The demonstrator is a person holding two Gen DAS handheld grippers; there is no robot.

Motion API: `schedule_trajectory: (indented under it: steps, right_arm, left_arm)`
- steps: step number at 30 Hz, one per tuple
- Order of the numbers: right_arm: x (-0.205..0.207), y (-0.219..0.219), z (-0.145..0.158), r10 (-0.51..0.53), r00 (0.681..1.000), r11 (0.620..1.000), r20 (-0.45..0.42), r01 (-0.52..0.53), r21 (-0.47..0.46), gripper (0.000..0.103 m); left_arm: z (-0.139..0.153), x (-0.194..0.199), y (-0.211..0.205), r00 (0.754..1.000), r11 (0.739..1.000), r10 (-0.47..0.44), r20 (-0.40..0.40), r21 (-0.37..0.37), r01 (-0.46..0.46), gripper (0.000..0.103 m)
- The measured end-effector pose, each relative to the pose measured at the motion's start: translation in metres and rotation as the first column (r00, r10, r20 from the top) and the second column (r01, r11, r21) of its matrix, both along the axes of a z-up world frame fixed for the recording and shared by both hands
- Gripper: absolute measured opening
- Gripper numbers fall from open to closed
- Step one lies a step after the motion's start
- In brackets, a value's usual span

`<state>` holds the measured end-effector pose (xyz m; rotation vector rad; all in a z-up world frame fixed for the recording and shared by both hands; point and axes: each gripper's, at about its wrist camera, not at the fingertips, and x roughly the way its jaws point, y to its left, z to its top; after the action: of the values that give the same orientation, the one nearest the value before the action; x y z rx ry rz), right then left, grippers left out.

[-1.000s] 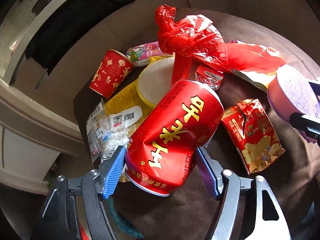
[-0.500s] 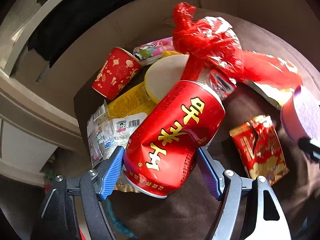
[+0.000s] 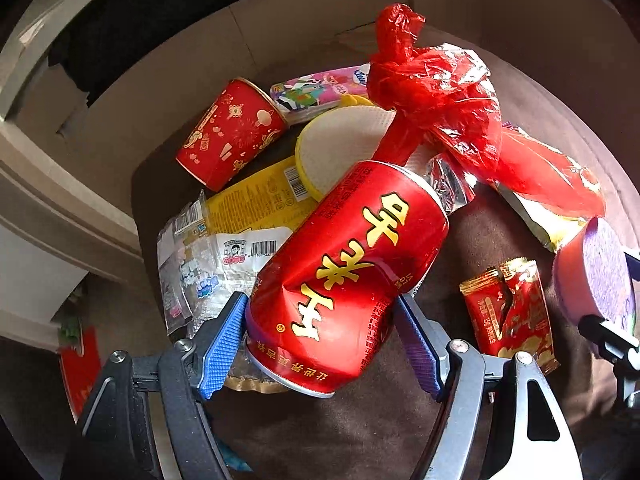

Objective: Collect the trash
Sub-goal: 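Close the left gripper on the red can while the right tool holds the sponge, then carry the red can and purple sponge over the blue-lined bin with both tools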

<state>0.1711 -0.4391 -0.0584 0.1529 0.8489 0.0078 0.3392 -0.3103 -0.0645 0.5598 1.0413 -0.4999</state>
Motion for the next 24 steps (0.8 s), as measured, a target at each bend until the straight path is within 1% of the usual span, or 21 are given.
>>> schedule_trajectory:
  steps: [1,3,6,8,10,16,19,24]
  right_arm:
    - [0.000,0.000,0.000,0.000,1.000,1.000,0.003,0.000,0.003,0.059]
    - [-0.001,-0.001,0.001,-0.001,1.000,1.000,0.005,0.001,0.010,0.059]
    - [-0.001,0.000,0.002,0.001,1.000,1.000,0.011,-0.001,0.017,0.059]
    - [0.000,0.000,0.003,0.006,1.000,1.000,0.013,-0.006,0.019,0.059]
    - [0.002,0.002,0.004,0.013,1.000,1.000,0.013,-0.013,0.021,0.059]
    - [0.002,0.006,0.007,0.027,0.999,0.999,0.017,-0.027,0.018,0.059]
    - [0.002,0.009,0.009,0.035,0.999,0.999,0.020,-0.036,0.020,0.059]
    - [0.008,0.026,0.013,0.080,0.997,0.997,0.024,-0.080,0.007,0.059]
  left_arm:
    - [0.001,-0.001,0.001,1.000,1.000,0.004,0.006,-0.002,-0.004,0.069]
    - [0.007,-0.007,0.003,1.000,1.000,0.010,0.021,-0.014,-0.010,0.060]
    - [0.016,-0.013,0.012,1.000,0.998,0.027,0.013,-0.063,-0.026,0.052]
    - [0.019,-0.016,0.015,0.999,0.996,0.040,-0.008,-0.085,-0.041,0.051]
    - [0.020,-0.019,0.016,0.999,0.996,0.041,-0.012,-0.081,-0.042,0.051]
    - [0.026,-0.030,0.015,0.999,0.997,0.043,0.027,-0.062,-0.041,0.050]
    - [0.034,-0.040,0.026,0.996,0.996,0.063,0.056,-0.067,-0.059,0.050]
    - [0.041,-0.056,0.060,0.990,0.988,0.120,0.068,-0.101,-0.113,0.049]
